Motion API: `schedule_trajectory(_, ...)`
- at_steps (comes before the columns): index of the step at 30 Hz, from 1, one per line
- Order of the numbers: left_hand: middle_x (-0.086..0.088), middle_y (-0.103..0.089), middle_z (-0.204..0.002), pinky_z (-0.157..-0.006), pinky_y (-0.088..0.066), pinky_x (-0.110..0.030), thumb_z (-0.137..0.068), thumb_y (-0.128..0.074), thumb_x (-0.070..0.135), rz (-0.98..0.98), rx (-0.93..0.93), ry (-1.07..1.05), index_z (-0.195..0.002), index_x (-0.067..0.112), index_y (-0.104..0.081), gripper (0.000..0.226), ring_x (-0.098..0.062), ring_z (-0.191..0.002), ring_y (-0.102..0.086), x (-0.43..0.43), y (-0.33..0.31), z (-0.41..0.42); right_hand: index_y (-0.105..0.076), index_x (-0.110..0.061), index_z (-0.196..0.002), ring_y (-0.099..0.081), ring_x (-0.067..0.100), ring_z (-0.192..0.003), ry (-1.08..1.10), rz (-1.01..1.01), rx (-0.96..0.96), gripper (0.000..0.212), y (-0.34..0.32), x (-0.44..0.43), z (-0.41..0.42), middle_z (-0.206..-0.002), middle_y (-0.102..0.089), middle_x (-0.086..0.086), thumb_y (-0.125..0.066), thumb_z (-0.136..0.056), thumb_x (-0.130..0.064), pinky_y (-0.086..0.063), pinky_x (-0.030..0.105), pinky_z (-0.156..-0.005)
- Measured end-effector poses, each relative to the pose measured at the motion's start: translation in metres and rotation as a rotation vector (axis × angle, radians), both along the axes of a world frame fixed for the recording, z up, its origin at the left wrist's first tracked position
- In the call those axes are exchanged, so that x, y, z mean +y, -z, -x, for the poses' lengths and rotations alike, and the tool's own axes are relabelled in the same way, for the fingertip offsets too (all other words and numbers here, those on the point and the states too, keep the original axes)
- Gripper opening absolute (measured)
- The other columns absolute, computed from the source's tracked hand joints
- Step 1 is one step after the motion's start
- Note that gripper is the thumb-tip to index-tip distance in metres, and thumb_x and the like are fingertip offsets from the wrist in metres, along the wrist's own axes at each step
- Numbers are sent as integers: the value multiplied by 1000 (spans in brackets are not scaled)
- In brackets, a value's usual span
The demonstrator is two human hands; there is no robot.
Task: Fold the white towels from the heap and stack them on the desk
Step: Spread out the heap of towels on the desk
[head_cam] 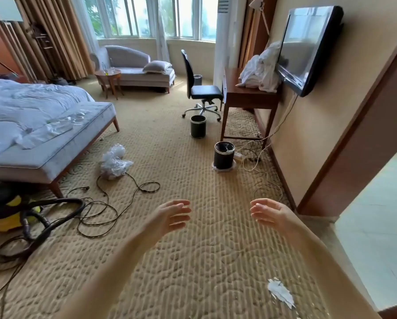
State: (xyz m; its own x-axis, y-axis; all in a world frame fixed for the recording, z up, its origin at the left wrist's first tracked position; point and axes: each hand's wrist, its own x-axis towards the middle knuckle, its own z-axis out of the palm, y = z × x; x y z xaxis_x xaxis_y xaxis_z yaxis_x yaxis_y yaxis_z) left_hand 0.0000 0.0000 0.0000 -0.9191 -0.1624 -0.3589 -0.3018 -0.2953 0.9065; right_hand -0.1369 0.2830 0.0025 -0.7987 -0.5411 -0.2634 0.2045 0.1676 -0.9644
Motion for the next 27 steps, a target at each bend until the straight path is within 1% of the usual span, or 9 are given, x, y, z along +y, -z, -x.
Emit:
schedule_trajectory(2,1,-72,-86,-76,-54,-28,-97,-49,14,13,36,-15,-104,13,-66,19,-13,-79,-69,-19,-6,30,-74,-20,-91,-70,10,-80,-27,13,33,62,-8,-20,35,-87,-74,2,-87,-45,-60,-54,19,-68)
schedule_trajectory(3,1,-72,-85,-75,-53,-28,-96,-49,13,15,54,-27,-104,13,-66,19,-13,-79,-69,-30,-13,48,-74,-20,-91,-70,11,-80,-33,20,46,66,-14,-33,55,-88,-74,3,-87,-41,-62,-54,19,-68)
schedule_trajectory(8,1,-71,-87,-75,-54,-26,-94,-50,15,61,135,-27,-103,15,-67,19,-12,-80,-68,-102,-33,155,-75,-21,-93,-70,16,-87,-41,41,120,61,-31,-111,164,-92,-74,3,-85,-48,-61,-57,22,-77)
schedule_trajectory(11,0,-71,-89,-74,-54,-25,-89,-61,20,83,172,-11,-103,15,-67,16,-13,-83,-68,-152,-47,230,-72,-16,-99,-71,15,-86,-23,67,158,73,-41,-164,239,-93,-74,5,-87,-43,-61,-57,21,-74)
schedule_trajectory(13,-1,-71,-90,-77,-54,-27,-94,-57,17,98,181,0,-104,15,-67,14,-15,-83,-67,-185,-60,283,-71,-14,-100,-71,14,-85,-3,64,175,62,-55,-198,289,-94,-73,8,-84,-57,-55,-56,20,-72)
schedule_trajectory(15,-2,-70,-90,-81,-51,-31,-98,-49,13,116,194,3,-103,14,-67,19,-16,-84,-66,-214,-74,337,-69,-11,-102,-70,12,-83,7,65,183,33,-70,-229,338,-95,-71,9,-68,-80,-35,-56,21,-73)
schedule_trajectory(17,-2,-70,-90,-82,-51,-31,-98,-47,13,121,206,6,-103,14,-67,21,-17,-85,-66,-239,-84,387,-68,-11,-103,-70,13,-83,7,59,197,28,-81,-254,383,-94,-71,8,-66,-84,-32,-56,23,-76)
schedule_trajectory(21,-2,-70,-91,-80,-52,-30,-99,-46,12,97,202,8,-103,14,-68,22,-16,-84,-66,-281,-86,481,-71,-14,-101,-71,14,-86,31,86,241,87,-85,-302,470,-90,-73,4,-83,-37,-71,-57,23,-76)
schedule_trajectory(27,-2,-70,-90,-80,-52,-28,-98,-46,12,85,196,19,-104,13,-67,22,-15,-82,-66,-349,-69,626,-70,-14,-97,-70,13,-82,9,111,261,87,-75,-375,612,-87,-73,3,-84,-34,-71,-56,20,-74)
